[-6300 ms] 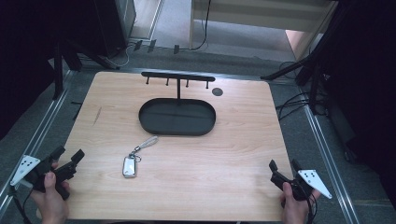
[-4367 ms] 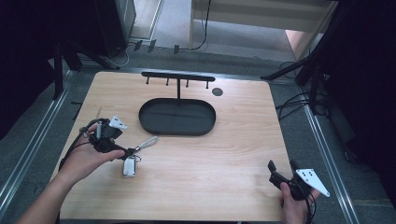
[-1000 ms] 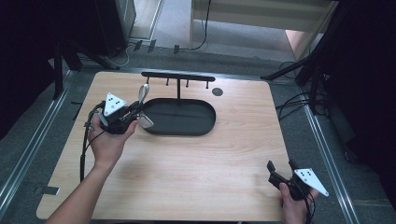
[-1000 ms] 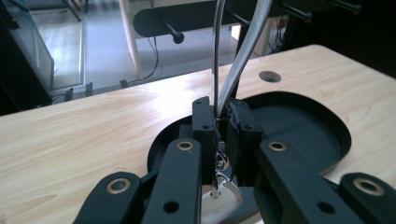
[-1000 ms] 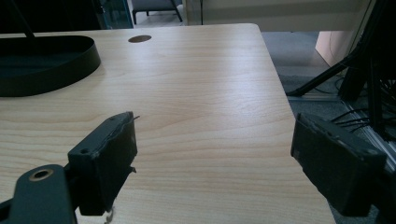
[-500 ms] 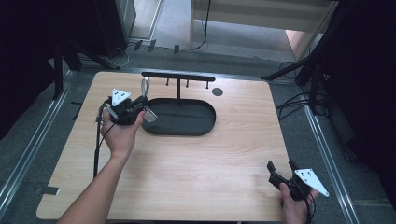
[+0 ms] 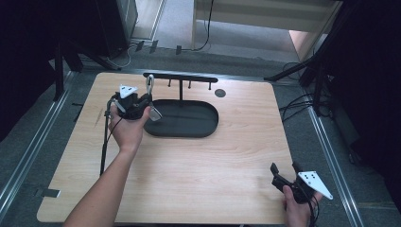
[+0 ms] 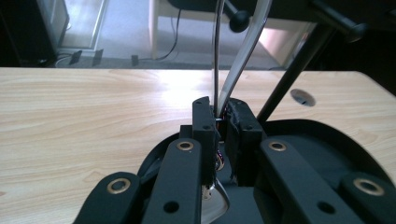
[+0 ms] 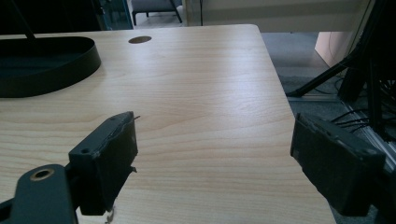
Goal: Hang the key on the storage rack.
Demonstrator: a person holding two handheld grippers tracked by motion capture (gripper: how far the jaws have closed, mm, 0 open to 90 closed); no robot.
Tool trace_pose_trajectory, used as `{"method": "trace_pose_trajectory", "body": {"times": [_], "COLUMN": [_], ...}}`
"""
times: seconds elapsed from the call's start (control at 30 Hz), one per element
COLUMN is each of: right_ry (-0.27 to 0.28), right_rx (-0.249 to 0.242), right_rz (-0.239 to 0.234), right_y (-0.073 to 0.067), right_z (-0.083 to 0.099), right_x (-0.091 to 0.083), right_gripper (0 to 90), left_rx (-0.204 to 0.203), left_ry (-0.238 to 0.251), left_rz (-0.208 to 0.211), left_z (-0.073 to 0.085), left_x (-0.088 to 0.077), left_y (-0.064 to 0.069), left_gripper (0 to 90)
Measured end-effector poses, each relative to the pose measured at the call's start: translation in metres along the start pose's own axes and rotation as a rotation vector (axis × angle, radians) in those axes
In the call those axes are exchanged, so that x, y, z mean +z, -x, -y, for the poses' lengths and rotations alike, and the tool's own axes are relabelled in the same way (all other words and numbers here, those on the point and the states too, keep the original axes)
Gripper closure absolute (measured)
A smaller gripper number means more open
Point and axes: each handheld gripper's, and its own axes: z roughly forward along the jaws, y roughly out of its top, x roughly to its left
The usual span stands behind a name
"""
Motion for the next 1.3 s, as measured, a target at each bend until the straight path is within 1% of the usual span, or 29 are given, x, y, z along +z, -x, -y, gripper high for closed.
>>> {"method": "trace_pose_trajectory", "body": {"times": [0.1, 0.13, 0.2, 0.3, 0.4, 0.47, 0.53, 0.57, 0.6, 0.67, 0.7, 0.73, 0.8, 0.87, 0.93, 0.97, 1.03, 1.17, 1.3], "right_ry": [0.001, -0.001, -0.003, -0.004, -0.006, -0.006, -0.007, -0.007, -0.007, -0.006, -0.006, -0.007, -0.007, -0.007, -0.007, -0.007, -0.007, -0.007, -0.007], "right_rx": [-0.005, -0.004, -0.005, -0.008, -0.011, -0.011, -0.014, -0.014, -0.015, -0.013, -0.013, -0.013, -0.016, -0.015, -0.014, -0.016, -0.016, -0.019, -0.016], "right_rz": [0.001, 0.000, 0.001, 0.000, -0.001, -0.004, -0.003, -0.003, -0.003, -0.003, -0.003, -0.003, -0.003, -0.002, -0.002, -0.002, -0.002, -0.002, -0.004], "right_y": [-0.001, -0.001, -0.002, -0.002, -0.002, -0.002, -0.002, -0.002, -0.002, -0.002, -0.002, -0.002, -0.003, -0.003, -0.003, -0.002, -0.003, -0.003, -0.003], "right_z": [0.000, 0.000, 0.000, 0.000, 0.000, 0.000, 0.000, 0.000, 0.000, 0.000, 0.000, 0.000, 0.000, 0.000, 0.000, 0.000, 0.000, 0.000, 0.000], "right_x": [0.000, 0.000, 0.000, 0.000, 0.000, 0.000, 0.000, 0.000, 0.000, 0.000, 0.000, 0.000, 0.000, 0.000, 0.000, 0.000, 0.000, 0.000, 0.000], "right_gripper": [14.5, 14.5, 14.5, 14.5, 14.7, 14.7, 14.7, 14.7, 14.7, 14.7, 14.7, 14.7, 14.7, 14.7, 14.7, 14.7, 14.7, 14.7, 14.7], "left_rx": [-0.008, -0.019, -0.026, -0.019, 0.004, 0.035, 0.047, 0.047, 0.052, 0.041, 0.041, 0.029, 0.024, 0.027, 0.027, 0.035, 0.039, 0.033, 0.029], "left_ry": [-0.011, -0.022, -0.037, -0.047, -0.054, -0.049, -0.035, -0.035, -0.024, -0.007, -0.007, 0.002, 0.009, 0.006, 0.019, 0.013, 0.009, 0.014, 0.012], "left_rz": [-0.004, -0.003, -0.001, 0.007, 0.006, -0.005, 0.000, 0.000, 0.005, 0.021, 0.021, 0.022, 0.022, 0.019, 0.023, 0.020, 0.021, 0.023, 0.025], "left_z": [0.000, 0.001, 0.002, 0.004, 0.006, 0.007, 0.007, 0.007, 0.007, 0.005, 0.005, 0.005, 0.004, 0.003, 0.001, -0.002, -0.004, -0.008, -0.008], "left_x": [0.003, 0.005, 0.008, 0.009, 0.011, 0.011, 0.012, 0.012, 0.011, 0.010, 0.010, 0.009, 0.009, 0.009, 0.009, 0.009, 0.010, 0.011, 0.014], "left_y": [0.000, 0.000, -0.001, -0.001, -0.001, -0.002, -0.003, -0.003, -0.003, -0.004, -0.004, -0.004, -0.005, -0.005, -0.005, -0.005, -0.004, -0.003, -0.003], "left_gripper": [83.3, 83.3, 83.3, 83.3, 83.1, 82.8, 81.9, 81.1, 80.2, 79.9, 79.6, 79.6, 76.9, 75.9, 76.3, 76.4, 77.1, 77.0, 76.2]}}
